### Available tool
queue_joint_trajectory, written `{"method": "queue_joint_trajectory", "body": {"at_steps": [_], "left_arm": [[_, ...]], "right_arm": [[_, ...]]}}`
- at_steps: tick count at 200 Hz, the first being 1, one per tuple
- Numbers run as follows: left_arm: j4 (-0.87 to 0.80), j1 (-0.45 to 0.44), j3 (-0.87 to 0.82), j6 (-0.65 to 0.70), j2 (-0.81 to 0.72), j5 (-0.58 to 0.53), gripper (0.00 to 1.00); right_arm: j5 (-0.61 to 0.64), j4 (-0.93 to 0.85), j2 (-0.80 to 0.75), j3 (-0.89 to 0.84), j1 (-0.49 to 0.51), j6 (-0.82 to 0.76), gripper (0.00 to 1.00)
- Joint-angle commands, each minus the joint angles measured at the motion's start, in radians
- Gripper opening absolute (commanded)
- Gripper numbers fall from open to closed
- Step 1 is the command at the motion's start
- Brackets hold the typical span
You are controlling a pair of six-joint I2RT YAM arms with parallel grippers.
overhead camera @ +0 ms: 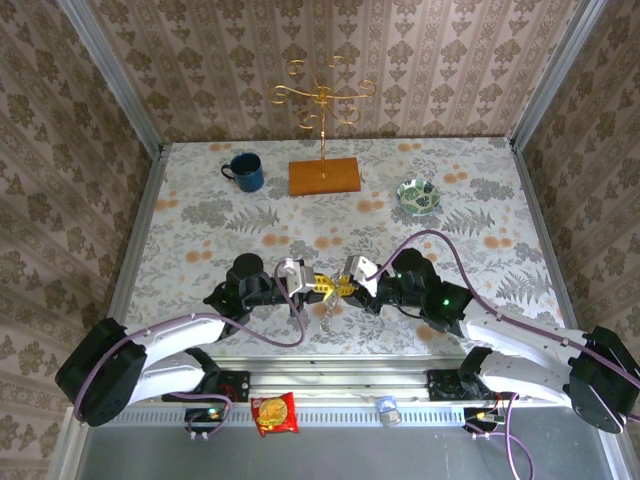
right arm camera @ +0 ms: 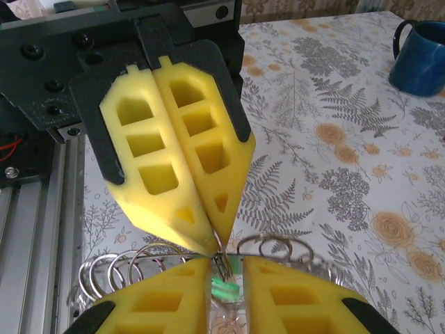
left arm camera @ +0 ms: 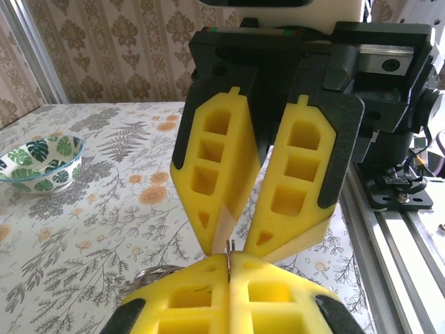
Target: Put the keys on the keyring
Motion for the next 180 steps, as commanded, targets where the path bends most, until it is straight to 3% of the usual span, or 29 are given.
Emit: {"method": "queue_joint_trajectory", "body": {"at_steps": [1, 24, 41, 60, 78, 91, 127, 155, 180], "left_arm": [[0.088, 0.002, -0.006, -0.002, 0.011, 0.046, 0.0], [0.113, 0.001, -0.006, -0.012, 0.023, 0.051, 0.0], [0.123, 0.001, -0.007, -0.016, 0.029, 0.051, 0.0], [0.104, 0.003, -0.008, -0.011, 0.028, 0.02, 0.0], [0.008, 0.003, 0.004, 0.02, 0.004, -0.017, 0.23], [-0.108, 0.002, 0.026, 0.073, -0.026, -0.021, 0.28], [-0.366, 0.0, 0.1, 0.194, -0.066, -0.046, 0.26], [-0.414, 0.0, 0.135, 0.216, -0.059, -0.042, 0.25], [-0.426, 0.001, 0.154, 0.223, -0.045, -0.035, 0.17]], "right_arm": [[-0.037, 0.047, 0.013, 0.01, -0.004, 0.007, 0.19], [-0.054, 0.056, 0.031, 0.016, -0.005, 0.007, 0.13], [-0.065, 0.057, 0.034, 0.018, -0.009, 0.005, 0.0], [-0.059, 0.036, 0.023, 0.021, -0.017, -0.007, 0.0], [-0.033, -0.039, 0.006, 0.043, -0.019, -0.046, 0.0], [-0.021, -0.13, 0.005, 0.079, -0.019, -0.087, 0.0], [0.002, -0.332, 0.042, 0.185, -0.012, -0.19, 0.0], [0.019, -0.434, 0.085, 0.26, 0.008, -0.249, 0.0], [0.035, -0.499, 0.122, 0.317, 0.035, -0.3, 0.0]]}}
